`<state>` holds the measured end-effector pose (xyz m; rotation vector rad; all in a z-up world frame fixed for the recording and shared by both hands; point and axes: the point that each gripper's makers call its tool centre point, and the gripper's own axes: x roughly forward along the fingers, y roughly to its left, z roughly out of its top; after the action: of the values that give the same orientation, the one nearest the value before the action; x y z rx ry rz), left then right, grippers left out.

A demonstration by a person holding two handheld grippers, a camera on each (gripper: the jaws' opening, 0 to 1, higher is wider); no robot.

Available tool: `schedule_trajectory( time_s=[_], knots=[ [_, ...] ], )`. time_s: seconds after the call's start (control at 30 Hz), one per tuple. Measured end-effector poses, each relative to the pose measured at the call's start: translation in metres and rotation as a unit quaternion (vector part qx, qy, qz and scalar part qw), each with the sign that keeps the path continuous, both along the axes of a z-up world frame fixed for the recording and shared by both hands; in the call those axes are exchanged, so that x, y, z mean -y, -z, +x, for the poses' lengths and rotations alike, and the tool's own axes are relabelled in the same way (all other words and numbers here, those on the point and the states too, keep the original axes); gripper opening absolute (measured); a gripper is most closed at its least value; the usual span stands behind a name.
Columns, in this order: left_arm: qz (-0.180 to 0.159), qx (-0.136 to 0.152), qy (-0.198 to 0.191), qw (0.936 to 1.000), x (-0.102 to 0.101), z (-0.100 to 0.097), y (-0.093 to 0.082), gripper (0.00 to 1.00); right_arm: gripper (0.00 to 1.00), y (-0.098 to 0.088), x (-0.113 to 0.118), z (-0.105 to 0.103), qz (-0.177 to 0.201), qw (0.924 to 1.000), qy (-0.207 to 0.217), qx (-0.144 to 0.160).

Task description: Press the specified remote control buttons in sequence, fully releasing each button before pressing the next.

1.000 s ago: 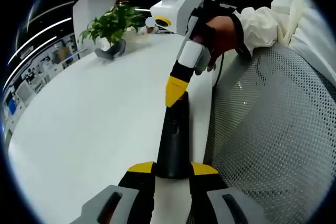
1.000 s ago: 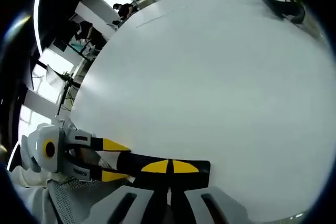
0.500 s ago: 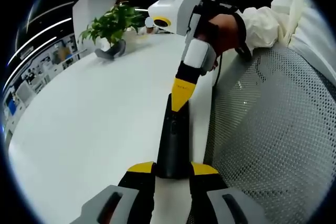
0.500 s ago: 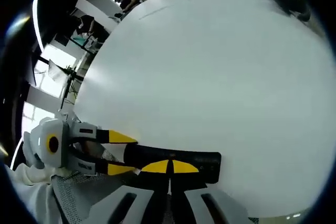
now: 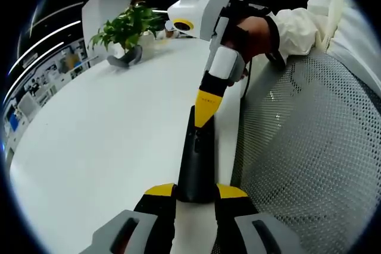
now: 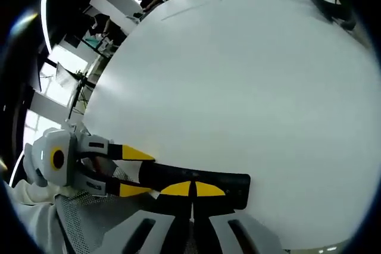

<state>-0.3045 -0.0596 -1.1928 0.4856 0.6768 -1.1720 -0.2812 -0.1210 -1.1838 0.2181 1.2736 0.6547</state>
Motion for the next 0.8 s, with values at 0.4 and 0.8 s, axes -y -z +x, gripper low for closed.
schedule_trajectory(
  time_s=[0.4, 0.8],
  knots=[
    [0.000, 0.000, -0.001, 1.0000, 0.000, 0.000, 0.000, 0.24, 0.00, -0.002, -0.001, -0.001, 0.005, 1.0000, 0.007, 0.000],
    [-0.001, 0.000, -0.001, 1.0000, 0.000, 0.000, 0.000, 0.24, 0.00, 0.000, 0.012, -0.002, -0.017, 0.9992, 0.030, -0.018]
  ],
)
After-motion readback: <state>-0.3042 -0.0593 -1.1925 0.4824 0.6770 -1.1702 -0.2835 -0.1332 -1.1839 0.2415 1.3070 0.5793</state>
